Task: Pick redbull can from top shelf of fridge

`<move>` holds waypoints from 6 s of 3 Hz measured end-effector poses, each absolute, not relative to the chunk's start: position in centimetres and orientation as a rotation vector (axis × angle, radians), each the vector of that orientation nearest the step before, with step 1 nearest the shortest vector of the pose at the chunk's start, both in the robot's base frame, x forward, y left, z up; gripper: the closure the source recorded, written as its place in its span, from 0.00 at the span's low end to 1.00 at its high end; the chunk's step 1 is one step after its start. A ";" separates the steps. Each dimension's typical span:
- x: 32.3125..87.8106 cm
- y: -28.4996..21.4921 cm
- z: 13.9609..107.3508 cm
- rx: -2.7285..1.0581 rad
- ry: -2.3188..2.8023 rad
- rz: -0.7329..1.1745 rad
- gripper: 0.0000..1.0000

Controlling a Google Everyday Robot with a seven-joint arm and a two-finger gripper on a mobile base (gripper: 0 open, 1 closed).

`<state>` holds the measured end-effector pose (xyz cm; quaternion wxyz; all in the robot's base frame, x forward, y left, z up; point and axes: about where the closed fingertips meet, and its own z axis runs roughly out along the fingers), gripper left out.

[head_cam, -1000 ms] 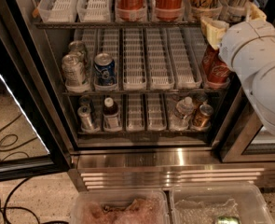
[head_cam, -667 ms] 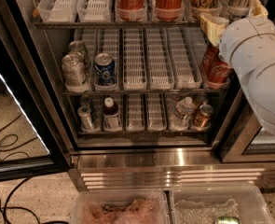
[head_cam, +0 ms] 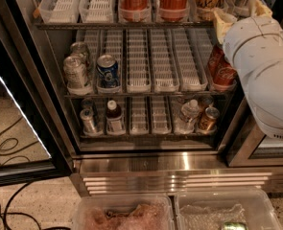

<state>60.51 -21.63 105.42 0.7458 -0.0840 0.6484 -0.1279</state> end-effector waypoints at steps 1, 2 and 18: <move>60.4 -21.7 105.4 -0.117 1.422 -0.339 0.44; 60.2 -22.2 105.9 -0.098 1.415 -0.348 0.22; 65.3 -25.1 107.4 0.050 1.310 -0.522 0.22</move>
Offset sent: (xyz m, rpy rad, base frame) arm -0.0011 0.0000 0.0002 0.0052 -0.0063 -0.0600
